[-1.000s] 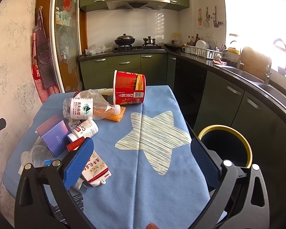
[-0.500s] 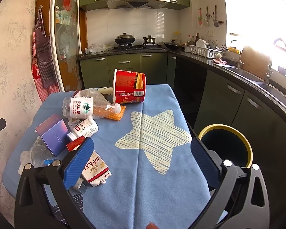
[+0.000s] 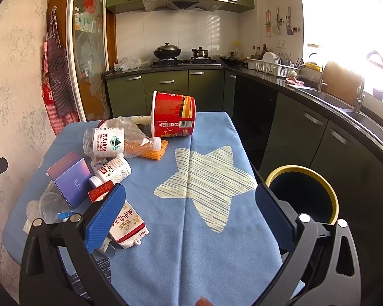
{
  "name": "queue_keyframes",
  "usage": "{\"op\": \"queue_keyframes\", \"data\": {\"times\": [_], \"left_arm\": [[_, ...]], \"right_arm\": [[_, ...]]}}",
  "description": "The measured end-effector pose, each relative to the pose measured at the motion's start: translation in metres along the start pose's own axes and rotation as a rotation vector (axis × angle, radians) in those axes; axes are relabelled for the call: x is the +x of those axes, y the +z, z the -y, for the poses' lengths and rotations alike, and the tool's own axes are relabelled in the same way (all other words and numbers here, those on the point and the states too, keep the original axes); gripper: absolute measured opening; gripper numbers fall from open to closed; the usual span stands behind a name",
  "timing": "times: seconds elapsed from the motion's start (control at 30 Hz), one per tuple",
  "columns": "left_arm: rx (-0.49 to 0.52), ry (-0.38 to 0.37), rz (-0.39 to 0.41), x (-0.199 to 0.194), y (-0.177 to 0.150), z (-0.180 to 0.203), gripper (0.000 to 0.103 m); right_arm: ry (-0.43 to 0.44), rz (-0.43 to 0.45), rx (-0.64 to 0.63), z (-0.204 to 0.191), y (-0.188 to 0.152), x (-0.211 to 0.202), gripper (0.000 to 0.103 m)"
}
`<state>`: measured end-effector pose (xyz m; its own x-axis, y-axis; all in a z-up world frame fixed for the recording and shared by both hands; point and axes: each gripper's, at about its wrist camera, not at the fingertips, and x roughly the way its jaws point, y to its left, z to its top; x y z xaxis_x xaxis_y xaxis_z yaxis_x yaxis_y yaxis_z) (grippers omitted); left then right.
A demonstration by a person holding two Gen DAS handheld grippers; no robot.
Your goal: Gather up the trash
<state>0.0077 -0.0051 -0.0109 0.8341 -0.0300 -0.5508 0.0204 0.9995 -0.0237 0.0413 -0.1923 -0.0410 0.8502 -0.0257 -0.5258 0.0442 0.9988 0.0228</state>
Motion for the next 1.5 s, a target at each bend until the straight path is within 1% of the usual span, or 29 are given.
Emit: {"op": "queue_keyframes", "data": {"times": [0.53, 0.7, 0.8, 0.9, 1.03, 1.1, 1.2, 1.3, 1.4, 1.43, 1.47, 1.5], "left_arm": [[0.007, -0.006, -0.015, 0.007, -0.001, 0.003, 0.099], [0.016, -0.008, -0.022, 0.017, 0.003, 0.001, 0.099], [0.018, -0.005, -0.028, 0.03, 0.013, -0.003, 0.099], [0.012, 0.009, -0.026, 0.051, 0.028, -0.011, 0.099], [-0.021, 0.035, -0.028, 0.094, 0.059, -0.027, 0.099], [-0.033, 0.043, -0.034, 0.119, 0.074, -0.034, 0.099], [-0.034, 0.063, -0.044, 0.157, 0.093, -0.041, 0.099], [-0.051, 0.075, -0.059, 0.195, 0.107, -0.051, 0.099], [-0.078, 0.101, -0.07, 0.227, 0.111, -0.061, 0.099], [-0.087, 0.107, -0.079, 0.236, 0.11, -0.064, 0.099], [-0.089, 0.109, -0.089, 0.243, 0.109, -0.067, 0.099], [-0.089, 0.11, -0.105, 0.251, 0.107, -0.068, 0.099]], "right_arm": [[-0.002, -0.009, -0.001, 0.0, -0.005, 0.003, 0.097], [-0.012, -0.017, -0.02, -0.002, -0.007, 0.01, 0.097], [-0.021, -0.023, -0.049, -0.005, 0.007, 0.016, 0.097], [-0.027, -0.014, -0.077, -0.009, 0.03, 0.026, 0.097], [-0.045, 0.022, -0.138, -0.025, 0.069, 0.044, 0.097], [-0.053, 0.039, -0.171, -0.038, 0.091, 0.058, 0.097], [-0.08, 0.04, -0.237, -0.063, 0.12, 0.088, 0.097], [-0.122, 0.006, -0.302, -0.089, 0.141, 0.13, 0.097], [-0.184, -0.042, -0.358, -0.113, 0.155, 0.179, 0.095], [-0.203, -0.063, -0.376, -0.119, 0.157, 0.196, 0.091], [-0.232, -0.082, -0.395, -0.125, 0.158, 0.213, 0.084], [-0.258, -0.095, -0.411, -0.13, 0.158, 0.227, 0.082]]}}
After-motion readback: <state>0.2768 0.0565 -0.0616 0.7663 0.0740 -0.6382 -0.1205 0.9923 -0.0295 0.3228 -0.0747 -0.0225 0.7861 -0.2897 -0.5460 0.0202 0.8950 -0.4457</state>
